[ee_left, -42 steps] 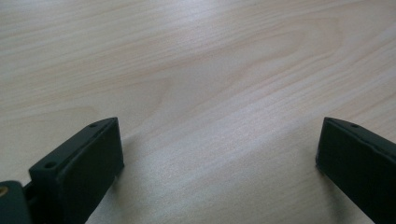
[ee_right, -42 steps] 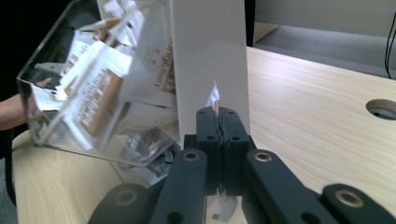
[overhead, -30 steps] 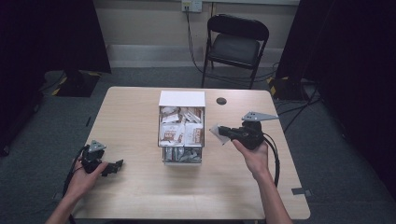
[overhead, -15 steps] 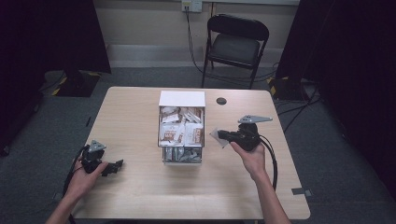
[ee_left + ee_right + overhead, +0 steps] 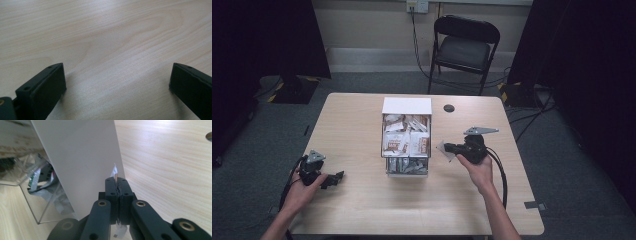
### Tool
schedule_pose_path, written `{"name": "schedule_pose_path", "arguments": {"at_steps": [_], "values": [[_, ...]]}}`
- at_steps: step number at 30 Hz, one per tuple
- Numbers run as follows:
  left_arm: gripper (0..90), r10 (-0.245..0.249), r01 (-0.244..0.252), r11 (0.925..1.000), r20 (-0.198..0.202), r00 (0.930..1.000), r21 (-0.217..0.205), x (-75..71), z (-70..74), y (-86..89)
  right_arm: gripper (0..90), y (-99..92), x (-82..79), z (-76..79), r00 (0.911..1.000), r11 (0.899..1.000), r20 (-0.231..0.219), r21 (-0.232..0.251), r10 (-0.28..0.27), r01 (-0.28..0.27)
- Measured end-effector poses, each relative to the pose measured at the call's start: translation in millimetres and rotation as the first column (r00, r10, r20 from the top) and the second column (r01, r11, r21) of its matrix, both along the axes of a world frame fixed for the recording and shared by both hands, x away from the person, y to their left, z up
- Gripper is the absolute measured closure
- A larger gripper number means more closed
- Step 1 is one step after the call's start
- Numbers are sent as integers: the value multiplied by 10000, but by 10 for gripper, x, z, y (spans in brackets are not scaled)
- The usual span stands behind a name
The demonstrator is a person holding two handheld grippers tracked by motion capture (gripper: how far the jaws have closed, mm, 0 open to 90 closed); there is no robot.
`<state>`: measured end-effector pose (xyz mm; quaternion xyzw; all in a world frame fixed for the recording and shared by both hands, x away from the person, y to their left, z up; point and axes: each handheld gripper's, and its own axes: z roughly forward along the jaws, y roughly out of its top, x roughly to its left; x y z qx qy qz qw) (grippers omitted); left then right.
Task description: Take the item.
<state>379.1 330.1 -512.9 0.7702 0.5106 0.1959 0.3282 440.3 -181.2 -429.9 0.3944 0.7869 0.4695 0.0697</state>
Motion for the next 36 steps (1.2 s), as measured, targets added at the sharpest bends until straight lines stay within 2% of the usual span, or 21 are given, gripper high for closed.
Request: {"name": "schedule_pose_path", "arguments": {"at_steps": [5,10,28,36], "values": [[2,-1,1,10000,-1,10000,-1,0,0,0,891,28,31,-112,9998,9997,-200,-258,29,-34],[2,-2,2,10000,-3,10000,-4,0,0,0,891,10,55,-163,9995,9997,-306,-226,-95,88],[2,-1,1,10000,1,10000,-1,0,0,0,890,55,155,-473,9951,9968,-950,-776,-283,209],[2,-4,4,10000,-1,10000,-2,0,0,0,890,30,179,-510,9945,9961,-967,-811,-413,335]]}}
